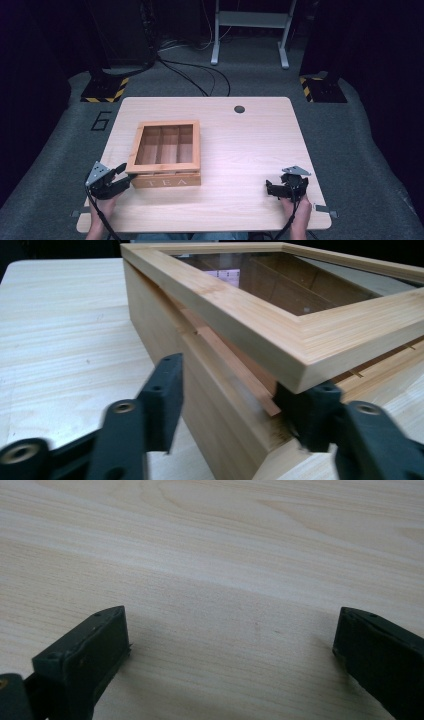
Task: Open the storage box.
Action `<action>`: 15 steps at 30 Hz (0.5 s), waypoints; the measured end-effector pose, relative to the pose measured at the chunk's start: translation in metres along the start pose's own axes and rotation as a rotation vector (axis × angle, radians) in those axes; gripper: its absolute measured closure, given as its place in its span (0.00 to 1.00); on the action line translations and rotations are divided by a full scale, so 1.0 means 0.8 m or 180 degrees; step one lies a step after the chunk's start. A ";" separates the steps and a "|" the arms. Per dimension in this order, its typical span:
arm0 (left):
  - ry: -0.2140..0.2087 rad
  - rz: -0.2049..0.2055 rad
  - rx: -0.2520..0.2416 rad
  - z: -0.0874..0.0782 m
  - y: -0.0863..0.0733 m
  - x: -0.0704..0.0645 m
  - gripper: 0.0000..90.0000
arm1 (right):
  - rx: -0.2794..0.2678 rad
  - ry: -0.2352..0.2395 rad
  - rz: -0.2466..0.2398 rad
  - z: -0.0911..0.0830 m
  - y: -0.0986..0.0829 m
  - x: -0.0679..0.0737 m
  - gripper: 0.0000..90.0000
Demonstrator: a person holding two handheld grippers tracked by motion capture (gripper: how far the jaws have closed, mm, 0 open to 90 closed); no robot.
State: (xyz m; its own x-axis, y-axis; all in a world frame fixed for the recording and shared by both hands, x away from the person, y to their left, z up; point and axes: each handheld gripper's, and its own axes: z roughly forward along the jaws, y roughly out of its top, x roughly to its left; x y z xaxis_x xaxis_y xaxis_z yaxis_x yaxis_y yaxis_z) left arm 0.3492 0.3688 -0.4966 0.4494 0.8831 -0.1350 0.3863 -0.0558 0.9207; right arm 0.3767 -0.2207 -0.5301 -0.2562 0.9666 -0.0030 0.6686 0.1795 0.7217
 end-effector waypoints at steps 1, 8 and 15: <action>-0.0015 -0.0018 0.0009 -0.001 0.000 0.002 0.44 | 0.0000 0.0001 0.0000 0.000 0.000 0.000 0.01; 0.0026 -0.0006 0.0096 -0.011 0.001 0.007 0.23 | -0.0005 0.0002 -0.0001 0.000 0.000 0.000 0.01; -0.0039 0.0140 0.0485 -0.012 -0.013 0.005 0.15 | 0.0000 0.0001 0.0000 0.000 0.000 0.000 0.01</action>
State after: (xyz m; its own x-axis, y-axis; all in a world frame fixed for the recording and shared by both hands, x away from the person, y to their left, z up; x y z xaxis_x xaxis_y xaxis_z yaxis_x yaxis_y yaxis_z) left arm 0.3393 0.3774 -0.5027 0.4779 0.8726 -0.1011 0.4834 -0.1651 0.8597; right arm 0.3767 -0.2207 -0.5301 -0.2564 0.9666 -0.0028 0.6686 0.1794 0.7217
